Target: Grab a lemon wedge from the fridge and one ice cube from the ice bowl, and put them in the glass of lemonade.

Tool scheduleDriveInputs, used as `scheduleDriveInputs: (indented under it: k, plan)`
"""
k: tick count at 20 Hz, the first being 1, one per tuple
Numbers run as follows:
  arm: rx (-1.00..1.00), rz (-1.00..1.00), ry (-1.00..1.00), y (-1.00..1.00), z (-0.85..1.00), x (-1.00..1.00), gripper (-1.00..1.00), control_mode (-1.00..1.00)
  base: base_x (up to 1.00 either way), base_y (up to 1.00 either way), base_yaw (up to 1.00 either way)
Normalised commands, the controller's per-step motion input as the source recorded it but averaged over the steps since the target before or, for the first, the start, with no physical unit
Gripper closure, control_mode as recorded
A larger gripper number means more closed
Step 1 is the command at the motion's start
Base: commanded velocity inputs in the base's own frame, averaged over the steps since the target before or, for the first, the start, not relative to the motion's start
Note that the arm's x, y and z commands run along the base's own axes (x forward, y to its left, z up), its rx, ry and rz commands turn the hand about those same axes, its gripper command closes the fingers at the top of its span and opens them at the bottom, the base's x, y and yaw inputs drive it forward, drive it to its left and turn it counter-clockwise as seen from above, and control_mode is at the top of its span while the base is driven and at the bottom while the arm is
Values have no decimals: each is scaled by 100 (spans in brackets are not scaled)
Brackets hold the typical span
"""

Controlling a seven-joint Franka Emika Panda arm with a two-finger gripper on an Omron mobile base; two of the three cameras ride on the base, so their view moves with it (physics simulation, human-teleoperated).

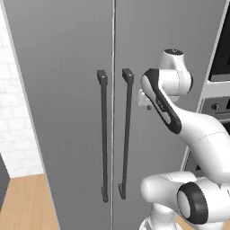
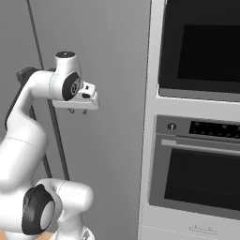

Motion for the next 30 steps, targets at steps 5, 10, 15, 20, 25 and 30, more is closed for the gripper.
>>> scheduleDriveInputs:
  k: [5, 10, 15, 20, 25, 30]
  plan:
    - [0, 0, 0, -12, -3, -27, -100, -100, 0, 0, 0]
    - [0, 0, 0, 0, 0, 0, -100, 100, -44, -64, -5]
    - [0, 0, 0, 0, 0, 0, -100, 100, -5, -99, -10]
    - [0, 0, 0, 0, 0, 0, -100, 100, 0, -100, -9]
    - [0, 0, 0, 0, 0, 0, -100, 100, -12, -100, -11]
    - [0, 0, 0, 0, 0, 0, -100, 100, -2, -100, -13]
